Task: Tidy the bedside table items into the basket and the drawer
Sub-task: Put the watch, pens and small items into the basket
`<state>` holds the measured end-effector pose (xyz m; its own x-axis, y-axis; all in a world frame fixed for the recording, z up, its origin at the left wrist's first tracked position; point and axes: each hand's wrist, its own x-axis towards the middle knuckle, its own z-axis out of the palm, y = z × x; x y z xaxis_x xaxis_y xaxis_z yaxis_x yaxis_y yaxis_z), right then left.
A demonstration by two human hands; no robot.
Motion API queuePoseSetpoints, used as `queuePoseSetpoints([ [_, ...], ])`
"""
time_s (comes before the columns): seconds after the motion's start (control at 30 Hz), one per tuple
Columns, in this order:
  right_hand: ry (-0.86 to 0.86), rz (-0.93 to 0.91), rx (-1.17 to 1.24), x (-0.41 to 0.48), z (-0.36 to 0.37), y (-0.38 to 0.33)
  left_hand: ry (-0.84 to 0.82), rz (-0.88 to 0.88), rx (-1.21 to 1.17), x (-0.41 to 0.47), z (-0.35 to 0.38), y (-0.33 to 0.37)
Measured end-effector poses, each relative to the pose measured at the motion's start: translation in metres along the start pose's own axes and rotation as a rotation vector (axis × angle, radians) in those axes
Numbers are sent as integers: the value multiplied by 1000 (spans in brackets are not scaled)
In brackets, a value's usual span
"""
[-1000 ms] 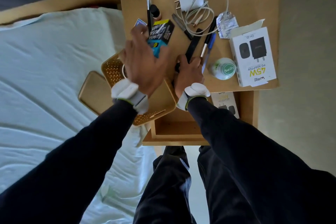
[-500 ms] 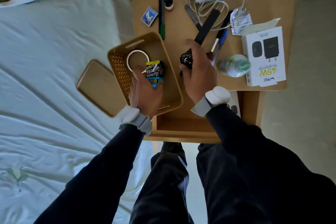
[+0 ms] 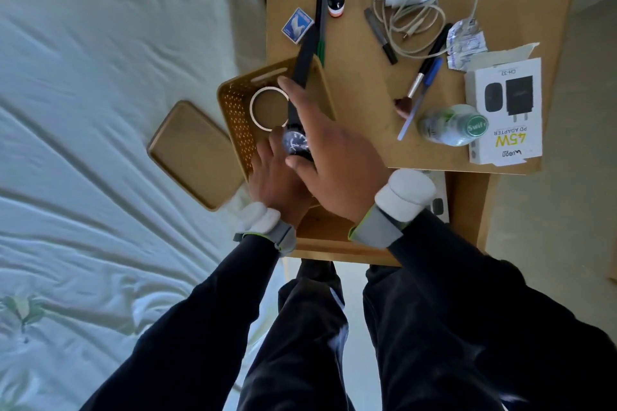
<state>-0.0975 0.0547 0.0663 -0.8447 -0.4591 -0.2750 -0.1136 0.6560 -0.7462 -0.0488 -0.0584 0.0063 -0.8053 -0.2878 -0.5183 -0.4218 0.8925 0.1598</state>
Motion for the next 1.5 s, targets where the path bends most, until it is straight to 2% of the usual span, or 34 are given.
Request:
queuePoseSetpoints([
  [0.03, -10, 58, -16, 4, 4, 4, 23, 62, 26, 1, 3, -6],
  [0.13, -100, 172, -123, 17, 16, 23, 52, 100, -14, 3, 0, -18],
  [0.27, -164, 153, -314, 24, 25, 29, 172, 214, -13, 8, -16, -20],
  [0.37, -269, 155, -405, 30, 24, 27, 245, 220, -106, 22, -27, -18],
  [0.47, -325, 218, -429, 40, 23, 28, 280, 245, -92, 42, -36, -12],
  [0.67, -144, 251, -411, 39, 15, 35, 371, 282, 37, 72, -49, 2],
  [0.87, 53, 194, -393, 24, -3, 35, 405, 284, 26, 82, -55, 9],
  [1.03, 315, 190, -321, 38, -14, 36, 363, 348, -14, 102, -61, 18],
  [1.17, 417, 258, -275, 68, -17, 49, 301, 460, -38, 121, -69, 30],
  [1.33, 298, 412, -160, 96, -16, 69, 276, 569, -79, 127, -74, 35],
  [1.5, 33, 369, -137, 121, -18, 83, 311, 532, -118, 130, -77, 28],
])
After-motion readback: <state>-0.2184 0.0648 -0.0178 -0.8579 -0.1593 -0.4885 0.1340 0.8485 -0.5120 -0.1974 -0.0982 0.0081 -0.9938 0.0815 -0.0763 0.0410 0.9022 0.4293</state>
